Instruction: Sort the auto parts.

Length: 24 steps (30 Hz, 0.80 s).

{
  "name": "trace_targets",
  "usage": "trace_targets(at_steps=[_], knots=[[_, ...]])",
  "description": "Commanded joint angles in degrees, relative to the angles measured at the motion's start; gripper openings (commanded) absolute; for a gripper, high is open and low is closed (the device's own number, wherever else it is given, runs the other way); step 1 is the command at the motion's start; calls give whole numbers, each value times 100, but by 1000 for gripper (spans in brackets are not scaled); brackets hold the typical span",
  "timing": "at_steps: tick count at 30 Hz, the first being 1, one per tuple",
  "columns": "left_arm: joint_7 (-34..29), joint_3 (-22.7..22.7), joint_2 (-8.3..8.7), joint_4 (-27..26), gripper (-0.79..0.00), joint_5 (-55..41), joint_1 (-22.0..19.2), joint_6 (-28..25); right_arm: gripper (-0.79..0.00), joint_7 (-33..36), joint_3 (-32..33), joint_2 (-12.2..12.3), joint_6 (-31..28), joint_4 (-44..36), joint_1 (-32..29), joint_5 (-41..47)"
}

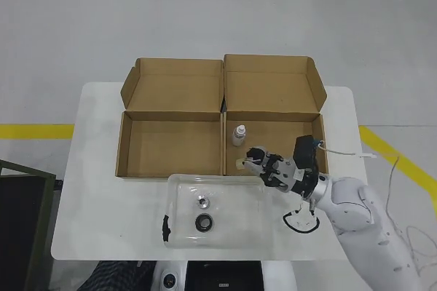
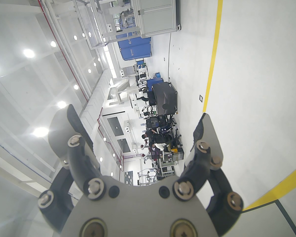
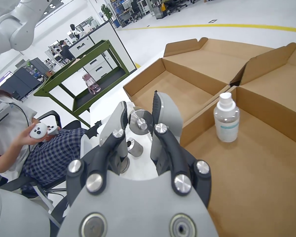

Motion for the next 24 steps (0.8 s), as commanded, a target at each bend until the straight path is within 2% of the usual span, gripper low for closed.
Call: trace_targets(at_steps=[1, 10, 19, 24], knots=[[0, 0, 0, 0, 0, 0, 0, 0, -785, -41, 77, 7, 139, -44, -7, -226], [0, 0, 0, 0, 0, 0, 0, 0, -785, -223, 242, 21, 923, -216, -18, -1729], [0, 0, 0, 0, 0, 0, 0, 0, -785, -156, -194, -41, 1848, -40, 285, -3254], [0, 0, 0, 0, 0, 0, 0, 0, -785, 11, -560, -104, 2201, 204, 517, -3757]])
